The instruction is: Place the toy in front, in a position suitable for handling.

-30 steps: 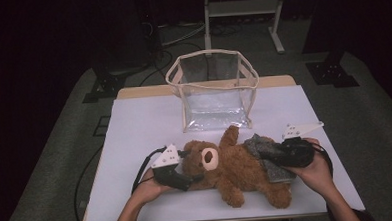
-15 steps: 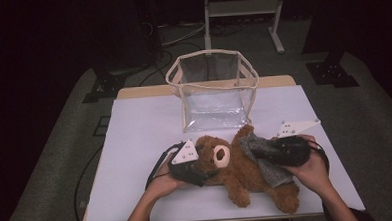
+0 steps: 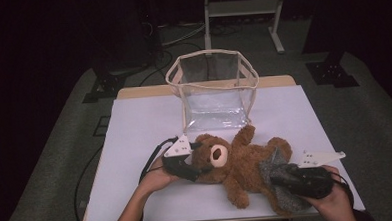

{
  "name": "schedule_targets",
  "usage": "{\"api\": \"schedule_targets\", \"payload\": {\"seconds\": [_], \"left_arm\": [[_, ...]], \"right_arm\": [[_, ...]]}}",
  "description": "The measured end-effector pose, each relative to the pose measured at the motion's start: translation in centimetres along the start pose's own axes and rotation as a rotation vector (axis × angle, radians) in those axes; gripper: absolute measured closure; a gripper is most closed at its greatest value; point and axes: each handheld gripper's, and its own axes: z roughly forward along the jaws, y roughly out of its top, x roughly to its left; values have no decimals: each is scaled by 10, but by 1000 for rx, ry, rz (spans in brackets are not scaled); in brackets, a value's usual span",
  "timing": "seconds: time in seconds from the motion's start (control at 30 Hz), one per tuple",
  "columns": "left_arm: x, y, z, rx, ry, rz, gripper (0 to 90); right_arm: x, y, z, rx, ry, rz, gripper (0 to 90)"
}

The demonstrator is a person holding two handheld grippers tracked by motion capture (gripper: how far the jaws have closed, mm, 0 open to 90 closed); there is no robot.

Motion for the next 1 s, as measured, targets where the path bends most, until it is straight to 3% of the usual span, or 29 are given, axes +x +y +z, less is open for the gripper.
{"api": "schedule_targets", "payload": {"seconds": [0.17,0.37,0.5,0.6,0.7,0.8,0.87,1.0], "left_arm": [[-4,-4,-3,-9,-28,-16,193],[-17,-1,2,22,-36,2,192],[-27,5,5,18,-54,7,192],[-27,5,6,21,-42,7,192],[-25,2,7,16,-37,-7,192],[-25,4,10,8,-44,-6,193],[-25,6,13,11,-45,6,193],[-23,4,11,2,-35,9,192]], "right_arm": [[-13,6,9,-14,-41,1,756],[-40,19,15,-3,-65,-4,757],[-53,26,17,24,-126,-19,758],[-61,26,16,34,-98,6,758],[-58,30,10,18,-76,6,759],[-44,47,4,-27,-40,-32,759],[-32,60,10,-32,-19,-75,758],[1,85,43,-5,53,-189,757]]}}
